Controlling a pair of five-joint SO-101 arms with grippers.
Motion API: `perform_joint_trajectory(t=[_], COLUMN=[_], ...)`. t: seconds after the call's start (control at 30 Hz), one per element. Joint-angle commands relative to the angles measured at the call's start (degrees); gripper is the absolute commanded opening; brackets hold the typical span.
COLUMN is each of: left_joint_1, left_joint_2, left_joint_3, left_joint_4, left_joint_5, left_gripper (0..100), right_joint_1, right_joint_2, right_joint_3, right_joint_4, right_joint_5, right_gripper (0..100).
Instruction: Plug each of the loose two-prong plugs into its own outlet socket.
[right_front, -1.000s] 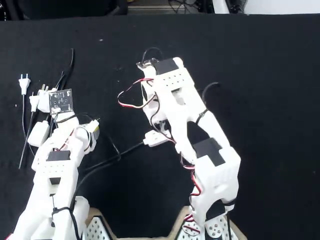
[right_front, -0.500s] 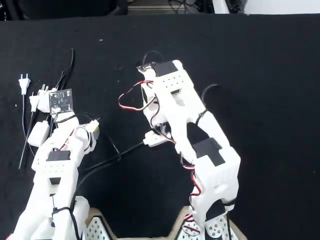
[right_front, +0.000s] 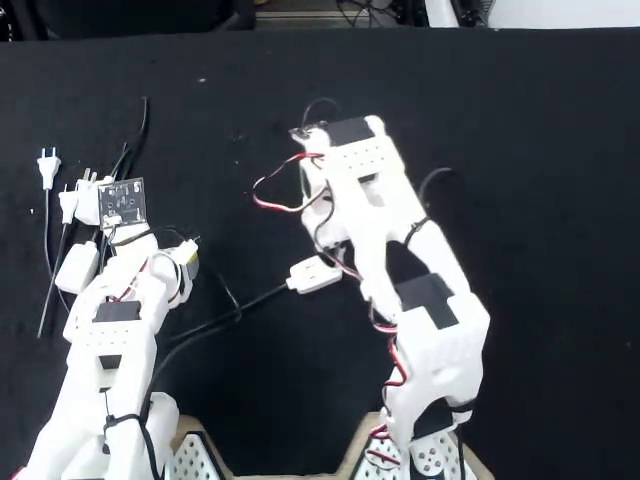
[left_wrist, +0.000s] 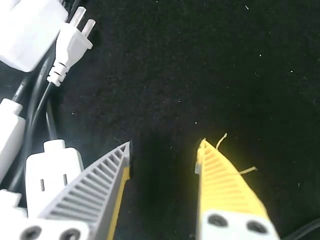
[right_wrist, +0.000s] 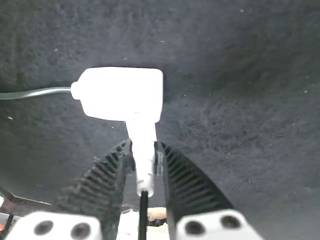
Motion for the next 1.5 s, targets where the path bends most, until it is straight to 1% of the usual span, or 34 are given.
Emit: perform_joint_trajectory(t=[0.0, 0.17, 0.3, 0.4, 0.53, 0.7, 0.93, 1.1, 1.33, 1.47], left_joint_1=[0.4, 0.3, 0.3, 0.3, 0.5, 0.5, 0.5, 0.5, 0.5, 0.3], left_joint_2=[-1.5, -1.5, -1.5, -1.5, -1.5, -1.5, -1.5, -1.5, -1.5, -1.5], left_joint_3=[-0.3, -0.3, -0.3, -0.3, -0.3, -0.3, -0.3, -0.3, -0.3, -0.3], left_joint_4=[-0.7, -0.6, -0.6, -0.6, -0.7, -0.7, -0.7, -0.7, -0.7, -0.6], left_joint_5=[-0.5, -0.5, -0.5, -0.5, -0.6, -0.6, -0.6, -0.6, -0.6, -0.7], left_gripper=[22, 22, 22, 22, 22, 22, 22, 22, 22, 22], right_joint_1=[1.4, 1.4, 1.9, 3.0, 3.7, 3.3, 3.3, 3.7, 3.5, 3.3], right_joint_2=[-3.7, -3.7, -3.6, -3.6, -3.6, -3.6, -3.6, -4.4, -4.7, -4.3], right_joint_3=[-2.5, -2.8, -2.6, -2.7, -2.5, 0.0, 3.6, 2.6, -5.1, -6.3], right_joint_4=[0.3, 0.2, -1.8, -2.8, -2.3, -2.8, -6.4, -5.6, 1.2, 1.8], right_joint_5=[1.3, 1.3, 1.5, 3.3, 3.7, 3.6, 3.6, 3.6, 3.6, 3.3], right_gripper=[1.1, 1.1, 1.1, 1.1, 1.1, 1.1, 1.1, 1.1, 1.1, 1.1])
